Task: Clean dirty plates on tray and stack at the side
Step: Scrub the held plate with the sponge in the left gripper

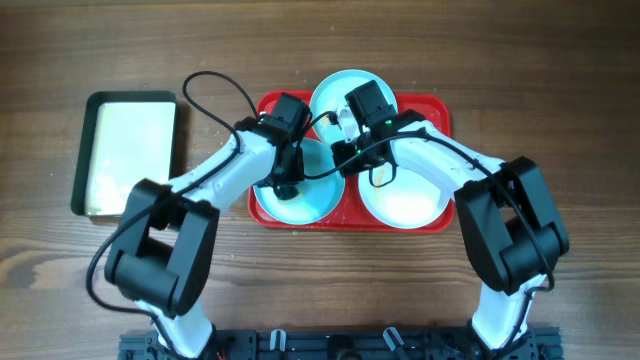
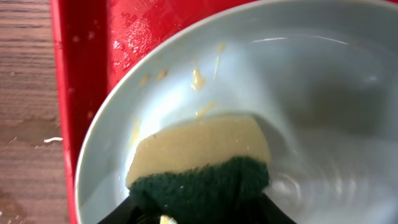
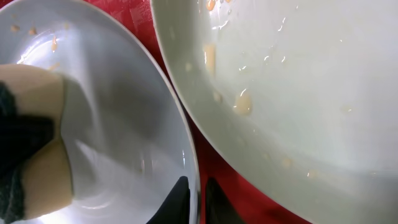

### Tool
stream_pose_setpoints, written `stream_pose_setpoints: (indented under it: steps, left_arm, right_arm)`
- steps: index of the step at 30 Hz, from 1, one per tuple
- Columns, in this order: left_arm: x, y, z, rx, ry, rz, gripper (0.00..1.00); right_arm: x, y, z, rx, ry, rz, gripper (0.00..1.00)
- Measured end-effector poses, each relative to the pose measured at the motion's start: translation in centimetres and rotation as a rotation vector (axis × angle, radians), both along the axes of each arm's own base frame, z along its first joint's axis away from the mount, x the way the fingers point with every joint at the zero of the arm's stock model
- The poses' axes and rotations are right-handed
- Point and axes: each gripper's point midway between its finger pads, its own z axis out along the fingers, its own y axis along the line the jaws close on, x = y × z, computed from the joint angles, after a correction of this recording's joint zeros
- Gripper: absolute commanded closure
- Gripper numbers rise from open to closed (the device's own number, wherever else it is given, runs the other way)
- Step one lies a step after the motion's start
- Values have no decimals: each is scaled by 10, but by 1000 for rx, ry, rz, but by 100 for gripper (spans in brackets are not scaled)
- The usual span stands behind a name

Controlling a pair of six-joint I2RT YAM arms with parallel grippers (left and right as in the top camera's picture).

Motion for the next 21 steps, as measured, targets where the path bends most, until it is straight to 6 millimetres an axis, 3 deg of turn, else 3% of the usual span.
stream_pose_setpoints:
  steps: [4,11,17,21]
  left_arm:
    - [0,-14,25,-97,-33,-14,69]
    - [-20,-13,10,-114,31,-19,66]
    - [-12,-6,10,-72,-8,-12,83]
    - [-3,-16,12,-125,-41,9,94]
  right_arm:
    - [0,0,0,0,0,0,89]
    - [0,0,0,-1,0,0,88]
    - [0,0,0,0,0,-1,88]
    - [0,0,0,0,0,-1,88]
